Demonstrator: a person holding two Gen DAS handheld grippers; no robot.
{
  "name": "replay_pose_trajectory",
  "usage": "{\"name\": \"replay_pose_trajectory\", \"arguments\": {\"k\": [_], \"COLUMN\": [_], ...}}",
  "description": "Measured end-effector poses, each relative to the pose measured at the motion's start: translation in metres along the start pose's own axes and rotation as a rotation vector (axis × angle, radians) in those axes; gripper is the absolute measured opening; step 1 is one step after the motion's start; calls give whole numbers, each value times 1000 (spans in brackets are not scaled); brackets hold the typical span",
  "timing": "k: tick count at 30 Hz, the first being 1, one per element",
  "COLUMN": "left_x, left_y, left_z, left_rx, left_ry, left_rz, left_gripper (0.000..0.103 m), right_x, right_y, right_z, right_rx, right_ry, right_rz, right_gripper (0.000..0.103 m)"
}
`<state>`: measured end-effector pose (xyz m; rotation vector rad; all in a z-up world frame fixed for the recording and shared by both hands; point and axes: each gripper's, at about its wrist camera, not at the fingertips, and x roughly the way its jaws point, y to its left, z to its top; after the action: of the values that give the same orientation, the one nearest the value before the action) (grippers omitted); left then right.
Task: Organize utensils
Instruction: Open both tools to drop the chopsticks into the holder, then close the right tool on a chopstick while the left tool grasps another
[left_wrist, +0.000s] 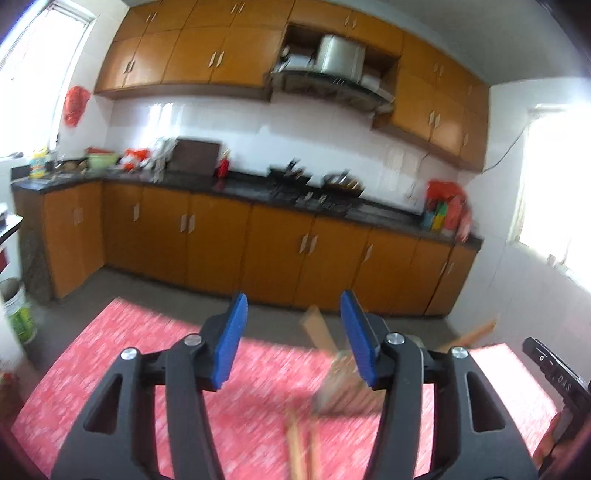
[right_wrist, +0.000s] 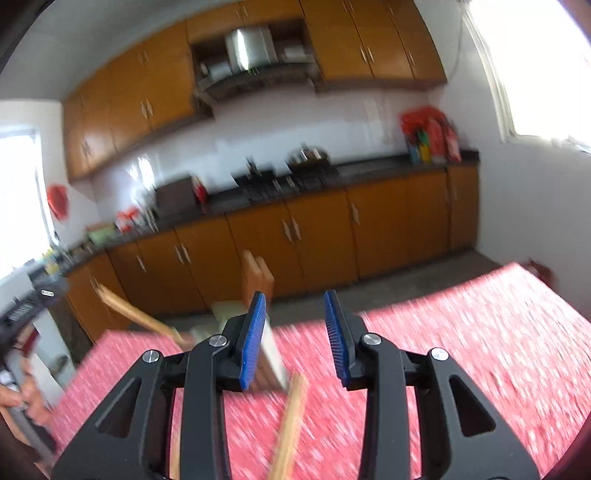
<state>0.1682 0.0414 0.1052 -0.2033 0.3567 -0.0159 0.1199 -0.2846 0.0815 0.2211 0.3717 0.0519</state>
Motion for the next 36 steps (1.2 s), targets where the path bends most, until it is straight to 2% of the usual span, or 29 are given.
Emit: {"name": "replay_pose_trajectory", "arguments": {"k": [2, 3, 4, 5, 7, 11, 15, 18, 21, 24, 27, 31, 36], "left_x": [-1, 3, 6, 10, 19, 33, 36, 36, 43, 48, 51, 56, 59], "left_y": [17, 25, 30, 35, 43, 43, 31, 20, 10, 3, -4, -10, -13], "left_z": [-24, -41, -53, -65, -90, -122, -144, -159, -165, -175, -184, -193, -197], "left_rx": [7, 25, 35, 42, 33, 24, 47, 68, 81, 97, 113, 138, 167], "left_ry": [57, 102, 135, 181, 267, 384, 441, 466, 499, 532, 563, 595, 602], "left_rz": [34, 53, 62, 67, 51, -6, -41, -61, -78, -96, -106, -100, -77], "left_gripper": [53, 53, 53, 52, 48, 46, 46, 45, 38, 34, 28, 22, 20], "right_x": [20, 28, 36, 47, 62, 76, 87, 87, 95, 97, 98, 96, 97], "right_y": [-11, -14, -16, -17, -11, 7, 18, 19, 15, 3, -1, -3, -5], "right_z": [-33, -44, -59, -78, -106, -137, -154, -155, -157, -151, -150, -151, -151], "right_rx": [7, 17, 31, 46, 51, 26, -4, -29, -33, -30, -36, -53, -51], "right_ry": [136, 184, 244, 319, 416, 506, 553, 540, 540, 531, 525, 518, 518], "right_rz": [-24, -25, -10, 16, 45, 65, 62, 44, -2, -46, -50, -53, -48], "right_gripper": [34, 30, 21, 18, 17, 15, 15, 12, 8, 8, 8, 8, 8]}}
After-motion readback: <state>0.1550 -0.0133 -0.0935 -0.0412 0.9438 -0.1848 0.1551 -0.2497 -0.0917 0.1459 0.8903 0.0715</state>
